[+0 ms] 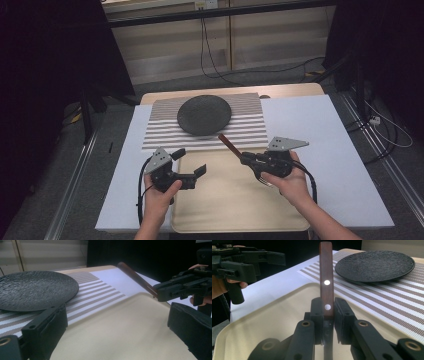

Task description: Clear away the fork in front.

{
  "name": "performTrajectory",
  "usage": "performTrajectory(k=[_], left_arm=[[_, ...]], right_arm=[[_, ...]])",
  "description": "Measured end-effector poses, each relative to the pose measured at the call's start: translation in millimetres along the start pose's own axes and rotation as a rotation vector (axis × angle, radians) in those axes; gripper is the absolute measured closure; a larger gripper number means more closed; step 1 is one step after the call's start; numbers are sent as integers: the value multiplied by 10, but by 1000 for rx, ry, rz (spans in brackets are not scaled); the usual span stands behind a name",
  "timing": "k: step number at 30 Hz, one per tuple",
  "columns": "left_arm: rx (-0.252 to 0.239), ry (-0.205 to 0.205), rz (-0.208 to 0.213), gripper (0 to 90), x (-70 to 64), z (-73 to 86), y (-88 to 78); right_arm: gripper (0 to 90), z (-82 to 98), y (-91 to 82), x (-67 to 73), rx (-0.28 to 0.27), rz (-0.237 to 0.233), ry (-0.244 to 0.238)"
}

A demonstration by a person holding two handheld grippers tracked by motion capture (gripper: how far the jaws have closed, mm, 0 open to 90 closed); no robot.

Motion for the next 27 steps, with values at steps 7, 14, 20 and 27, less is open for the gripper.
performTrajectory(k=[7,14,20,27], left_arm=[[-4,16,23,35,-82,-55,135],[-10,5,34,41,-152,-127,246],[-10,-11,50,56,-206,-172,317],[-33,-63,77,112,-271,-245,407]], right_arm=[[786,8,-4,46,-2,-7,-9],[786,9,4,97,5,-6,-35],[786,-12,-1,137,-3,-14,-43],[786,-27,-4,177,-7,-26,-48]])
Point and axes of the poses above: each handheld gripper's, and its own axes: y roughly forward along the jaws, z roughly out of its underside, x roughly to its left, the point moved 9 cm from there along y, roughly forward along the jaws, and after that the axes turned 5 degrees about x, right-handed, at the moved point
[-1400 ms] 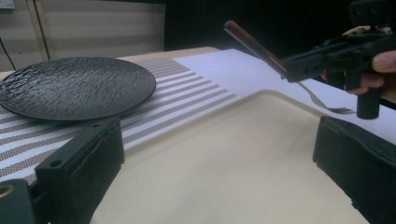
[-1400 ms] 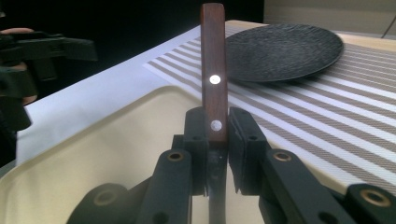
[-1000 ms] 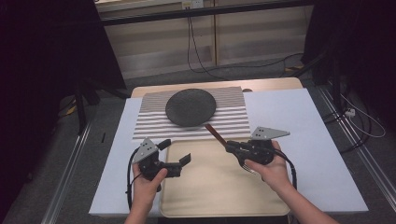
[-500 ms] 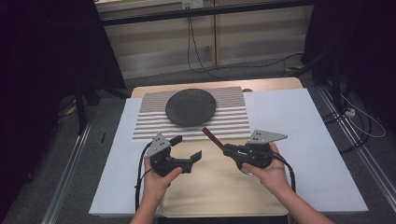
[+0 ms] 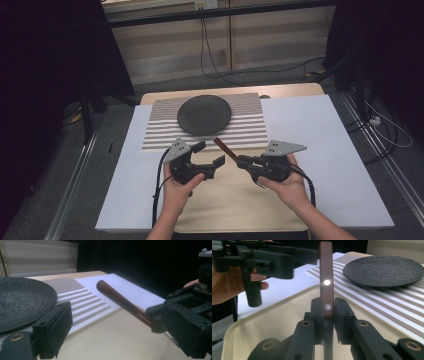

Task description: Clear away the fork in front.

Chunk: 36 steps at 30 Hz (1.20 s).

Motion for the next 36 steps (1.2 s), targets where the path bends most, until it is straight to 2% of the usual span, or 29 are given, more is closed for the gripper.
performTrajectory(k=[4,6,9,10,11,12,13,14,15,17,19,22,26,28,30,36], left_arm=[[3,-21,15,148,-39,2,69],[-6,-36,23,210,-66,-5,98],[-31,-63,47,362,-117,-33,133],[-40,-72,69,482,-144,-44,130],[-64,-111,115,633,-186,-74,123],[-67,-141,166,717,-229,-99,109],[-60,-140,177,770,-261,-119,100],[-50,-100,148,803,-268,-133,96],[-35,-98,168,805,-286,-143,88],[-26,-113,172,811,-266,-168,50],[-14,-111,169,811,-234,-183,2],[-6,-105,168,811,-183,-185,-65],[17,-111,168,811,-107,-169,-151],[29,-118,162,810,-65,-157,-191],[35,-122,169,810,-31,-152,-231],[84,-122,162,810,51,-100,-315]], right_arm=[[786,-12,-1,23,-7,-2,-6],[786,-17,3,40,-10,-9,-2],[785,-30,8,79,-18,-13,-15],[785,-33,13,110,-13,-26,-22],[784,-43,14,135,-17,-24,-29],[783,-52,14,152,-23,-16,-40],[785,-49,24,169,-19,-12,-54],[864,-43,35,176,-18,-6,-60],[805,-45,35,186,-29,-19,-52],[732,-38,38,163,-27,-7,-44],[722,-28,16,126,-25,8,-55],[702,-10,-32,55,-30,19,-41],[637,36,-95,-44,-31,47,-34],[572,64,-124,-92,-27,69,-36],[561,85,-155,-126,-32,75,-30],[428,130,-214,-197,-32,93,-14]])
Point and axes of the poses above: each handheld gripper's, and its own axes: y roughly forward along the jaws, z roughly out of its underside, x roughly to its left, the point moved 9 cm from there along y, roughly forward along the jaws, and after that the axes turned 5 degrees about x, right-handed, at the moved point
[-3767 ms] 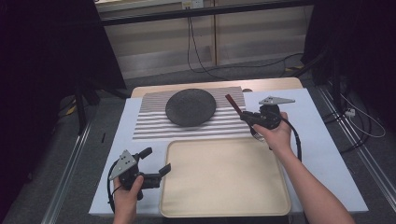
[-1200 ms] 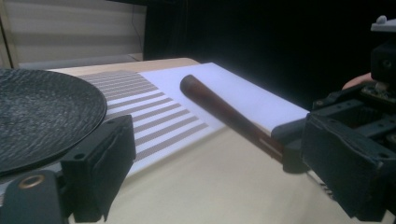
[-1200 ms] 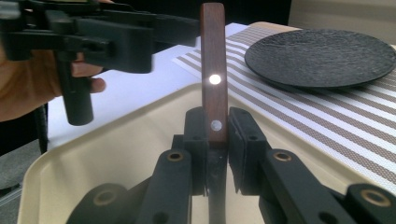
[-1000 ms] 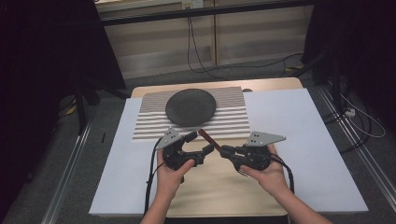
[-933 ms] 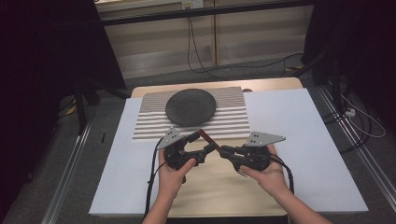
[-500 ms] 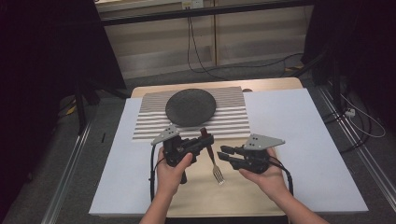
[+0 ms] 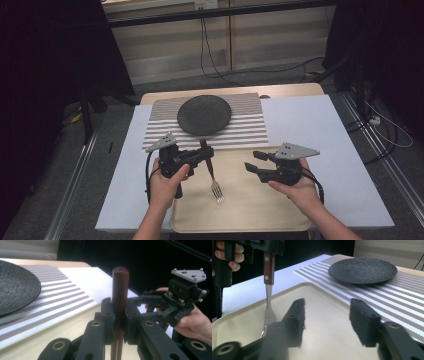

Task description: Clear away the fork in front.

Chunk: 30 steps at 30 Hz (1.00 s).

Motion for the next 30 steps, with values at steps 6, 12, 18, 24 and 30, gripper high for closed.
performTrajectory(k=[6,12,18,24,30], left_arm=[[28,-7,-5,810,56,46,-80],[54,-29,-2,810,124,102,-150],[59,-47,-10,808,197,128,-197],[59,-6,-119,767,402,203,-137],[113,19,-173,710,564,350,-51]], right_arm=[[350,43,-36,-72,8,29,7],[315,78,-74,-127,11,43,21],[304,111,-120,-170,14,53,27],[281,155,-162,-202,12,58,35],[261,184,-191,-218,-1,53,50]])
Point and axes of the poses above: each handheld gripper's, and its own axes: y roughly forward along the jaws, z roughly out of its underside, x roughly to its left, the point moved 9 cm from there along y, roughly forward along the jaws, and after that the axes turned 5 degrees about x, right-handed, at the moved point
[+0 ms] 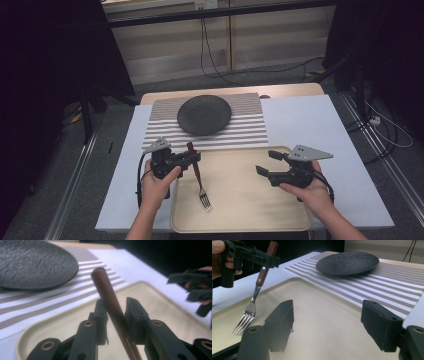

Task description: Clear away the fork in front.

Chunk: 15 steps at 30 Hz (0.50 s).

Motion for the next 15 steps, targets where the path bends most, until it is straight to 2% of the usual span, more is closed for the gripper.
performTrajectory(k=[5,15], left_arm=[[26,26,-29,666,72,100,73],[68,62,-41,616,139,181,144]], right_arm=[[254,20,-35,-36,-10,-2,18],[238,64,-59,-81,-16,4,36]])
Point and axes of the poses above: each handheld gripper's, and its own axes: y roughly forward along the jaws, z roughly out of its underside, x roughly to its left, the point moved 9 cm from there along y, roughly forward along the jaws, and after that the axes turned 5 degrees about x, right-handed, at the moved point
